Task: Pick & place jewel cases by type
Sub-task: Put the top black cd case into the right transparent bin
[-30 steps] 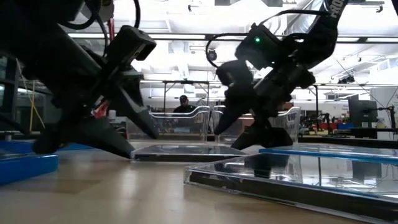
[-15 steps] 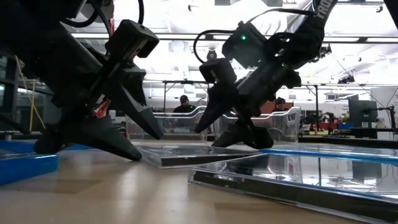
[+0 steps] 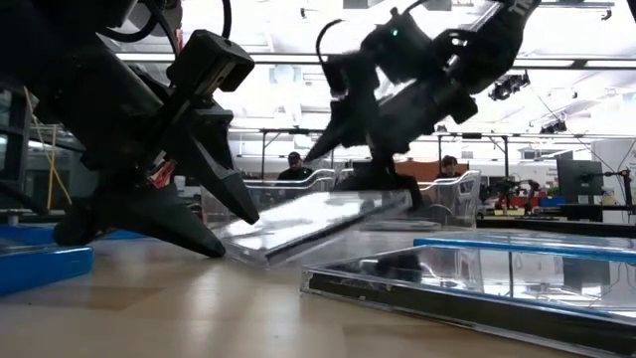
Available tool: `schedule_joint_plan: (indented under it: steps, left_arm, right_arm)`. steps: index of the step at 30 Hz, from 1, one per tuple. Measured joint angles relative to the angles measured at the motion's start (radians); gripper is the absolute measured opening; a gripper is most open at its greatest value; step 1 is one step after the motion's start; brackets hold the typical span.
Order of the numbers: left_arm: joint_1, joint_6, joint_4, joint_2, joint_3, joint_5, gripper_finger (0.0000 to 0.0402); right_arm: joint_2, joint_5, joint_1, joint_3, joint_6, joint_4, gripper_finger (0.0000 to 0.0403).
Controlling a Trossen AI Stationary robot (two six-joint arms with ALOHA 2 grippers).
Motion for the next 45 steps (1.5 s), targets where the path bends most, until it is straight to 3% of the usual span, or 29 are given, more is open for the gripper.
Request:
schedule_joint_plan:
  steps: [17, 31, 45]
  left_arm:
    - [0.000, 0.020, -0.017, 0.001, 0.000, -0.025, 0.0182]
    - [0.000, 0.026, -0.016, 0.001, -0.001, -0.042, 0.0182]
    - [0.000, 0.026, -0.014, 0.001, -0.002, -0.051, 0.0182]
  right_arm:
    - [-0.050, -0.112, 0.069, 0.000, -0.005, 0.081, 0.0197]
    - [-0.056, 0.019, 0.090, 0.001, -0.021, 0.010, 0.0197]
    - [-0.031, 0.049, 0.090, 0.001, -0.030, -0.035, 0.0193]
